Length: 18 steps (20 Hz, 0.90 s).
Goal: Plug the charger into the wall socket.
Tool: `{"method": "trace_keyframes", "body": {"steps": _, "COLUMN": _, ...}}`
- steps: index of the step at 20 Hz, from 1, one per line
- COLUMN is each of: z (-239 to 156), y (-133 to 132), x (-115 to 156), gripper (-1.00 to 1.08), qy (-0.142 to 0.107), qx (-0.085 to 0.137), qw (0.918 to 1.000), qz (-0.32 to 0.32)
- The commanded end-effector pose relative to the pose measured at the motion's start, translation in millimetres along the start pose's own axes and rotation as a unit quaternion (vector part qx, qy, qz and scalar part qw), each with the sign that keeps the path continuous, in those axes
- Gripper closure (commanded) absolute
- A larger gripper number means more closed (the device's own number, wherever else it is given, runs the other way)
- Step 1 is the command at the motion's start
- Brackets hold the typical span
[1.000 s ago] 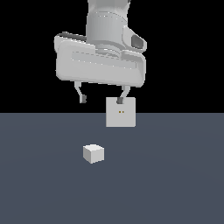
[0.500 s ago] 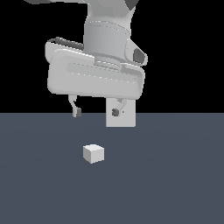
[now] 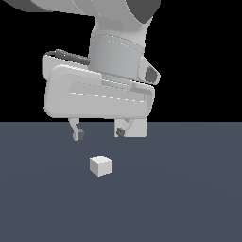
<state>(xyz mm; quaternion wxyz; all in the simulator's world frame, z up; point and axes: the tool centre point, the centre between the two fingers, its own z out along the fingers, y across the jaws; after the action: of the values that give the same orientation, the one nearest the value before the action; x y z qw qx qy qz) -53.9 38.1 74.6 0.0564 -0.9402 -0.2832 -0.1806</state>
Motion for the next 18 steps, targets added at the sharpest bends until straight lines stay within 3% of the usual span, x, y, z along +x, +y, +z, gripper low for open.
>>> {"method": "trace_keyframes", "body": {"steps": 1, "z": 3.9, "y": -2.2, "x": -2.1, "gripper": -0.92, "qy": 0.007, "qx": 0.003, "qw": 0.9999, "qz": -0.01}}
{"method": "trace_keyframes", "body": {"steps": 18, "z": 25.4, "y": -5.0, "x": -13.0, "gripper": -0.92, "qy": 0.013, "qx": 0.007, "qw": 0.9996, "qz": -0.023}}
